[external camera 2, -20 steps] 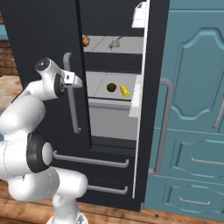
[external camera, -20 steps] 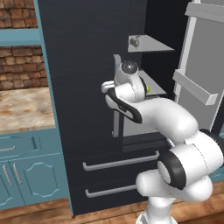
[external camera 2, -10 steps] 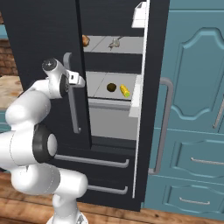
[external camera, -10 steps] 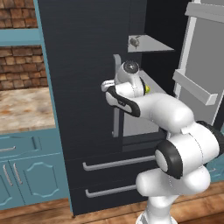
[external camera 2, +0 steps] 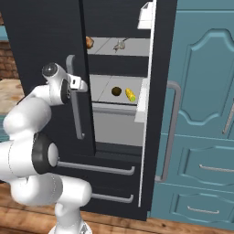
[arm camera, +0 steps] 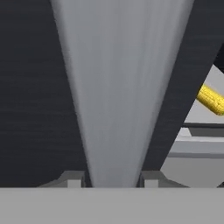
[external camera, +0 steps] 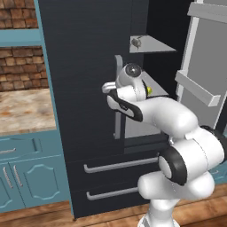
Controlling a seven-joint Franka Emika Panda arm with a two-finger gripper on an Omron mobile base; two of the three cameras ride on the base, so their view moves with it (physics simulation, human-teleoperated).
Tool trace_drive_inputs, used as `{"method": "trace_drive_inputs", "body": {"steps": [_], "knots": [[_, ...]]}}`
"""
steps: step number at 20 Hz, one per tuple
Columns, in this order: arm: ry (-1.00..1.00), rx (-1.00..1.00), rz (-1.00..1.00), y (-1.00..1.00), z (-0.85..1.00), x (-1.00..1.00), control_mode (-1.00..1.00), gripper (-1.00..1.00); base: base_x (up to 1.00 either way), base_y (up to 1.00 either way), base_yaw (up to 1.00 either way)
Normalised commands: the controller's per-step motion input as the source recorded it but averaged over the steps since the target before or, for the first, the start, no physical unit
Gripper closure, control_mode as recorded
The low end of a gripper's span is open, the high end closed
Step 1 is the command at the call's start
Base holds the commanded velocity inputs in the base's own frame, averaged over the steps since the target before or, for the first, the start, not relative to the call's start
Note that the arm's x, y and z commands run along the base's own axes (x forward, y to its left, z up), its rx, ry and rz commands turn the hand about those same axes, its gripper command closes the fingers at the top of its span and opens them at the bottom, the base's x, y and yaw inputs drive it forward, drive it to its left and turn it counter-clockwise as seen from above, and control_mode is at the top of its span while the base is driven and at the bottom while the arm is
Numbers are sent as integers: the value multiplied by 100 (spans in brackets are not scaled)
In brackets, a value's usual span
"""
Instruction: Gather the avocado and corn from the fridge and place them on a tray on the dining counter. Then gather the chicken drumstick and fish from the fridge and place them on the other tray.
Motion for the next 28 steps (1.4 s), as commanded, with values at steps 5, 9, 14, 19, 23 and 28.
{"method": "trace_drive_inputs", "body": {"steps": [5,9,14,19,23,28], "knots": [[-6,0,7,37,-2,-82,-100,100,0,0,0],[-2,0,9,65,0,-99,-100,100,0,0,0],[0,-1,10,83,-9,-88,-100,100,0,0,0],[-2,4,-2,-3,-10,-62,-100,-100,0,0,0],[0,18,-22,-100,0,-54,-100,-100,0,0,0],[3,32,-11,-100,-2,-5,-100,-100,0,0,0]]}}
